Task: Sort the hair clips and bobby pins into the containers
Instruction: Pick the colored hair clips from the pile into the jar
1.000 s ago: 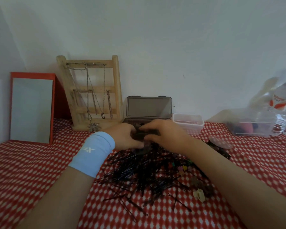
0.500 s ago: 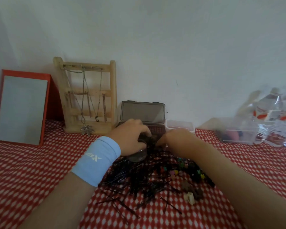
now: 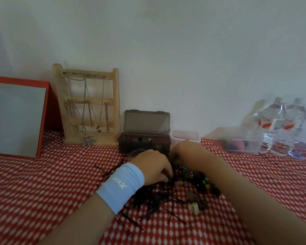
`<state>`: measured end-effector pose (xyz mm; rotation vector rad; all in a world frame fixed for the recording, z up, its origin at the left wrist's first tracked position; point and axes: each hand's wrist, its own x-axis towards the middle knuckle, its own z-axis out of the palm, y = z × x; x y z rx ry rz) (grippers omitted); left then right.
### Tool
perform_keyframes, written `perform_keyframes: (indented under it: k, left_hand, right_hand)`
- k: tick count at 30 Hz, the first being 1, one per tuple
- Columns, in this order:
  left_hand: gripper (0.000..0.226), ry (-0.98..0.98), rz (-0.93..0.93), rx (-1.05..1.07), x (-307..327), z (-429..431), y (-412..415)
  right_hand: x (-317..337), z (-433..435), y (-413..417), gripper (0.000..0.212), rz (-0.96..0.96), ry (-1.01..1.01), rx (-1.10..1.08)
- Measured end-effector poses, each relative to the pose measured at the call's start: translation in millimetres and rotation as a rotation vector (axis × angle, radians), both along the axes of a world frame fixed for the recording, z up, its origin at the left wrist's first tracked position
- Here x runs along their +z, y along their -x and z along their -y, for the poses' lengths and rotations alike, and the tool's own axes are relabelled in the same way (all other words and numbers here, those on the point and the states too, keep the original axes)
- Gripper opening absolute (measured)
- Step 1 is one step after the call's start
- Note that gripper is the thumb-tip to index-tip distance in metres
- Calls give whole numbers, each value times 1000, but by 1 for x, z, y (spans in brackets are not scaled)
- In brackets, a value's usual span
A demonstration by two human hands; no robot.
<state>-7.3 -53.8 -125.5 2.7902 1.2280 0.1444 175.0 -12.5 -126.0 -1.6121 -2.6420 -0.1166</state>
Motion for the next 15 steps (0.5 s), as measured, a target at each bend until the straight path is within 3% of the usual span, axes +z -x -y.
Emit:
perform_keyframes:
  k: [5,9,15]
  left_hand:
    - [27,77,161,24,14,-4,11]
    - [16,42,269,77,28,-9,30]
    - [15,-26,256,312,30,-22,66]
  right_hand:
    - [9,4,-4,30,-171,20,-10]
    - [8,6,7,21,-229,12,8]
    - [22,9,38,17,-544,24,19]
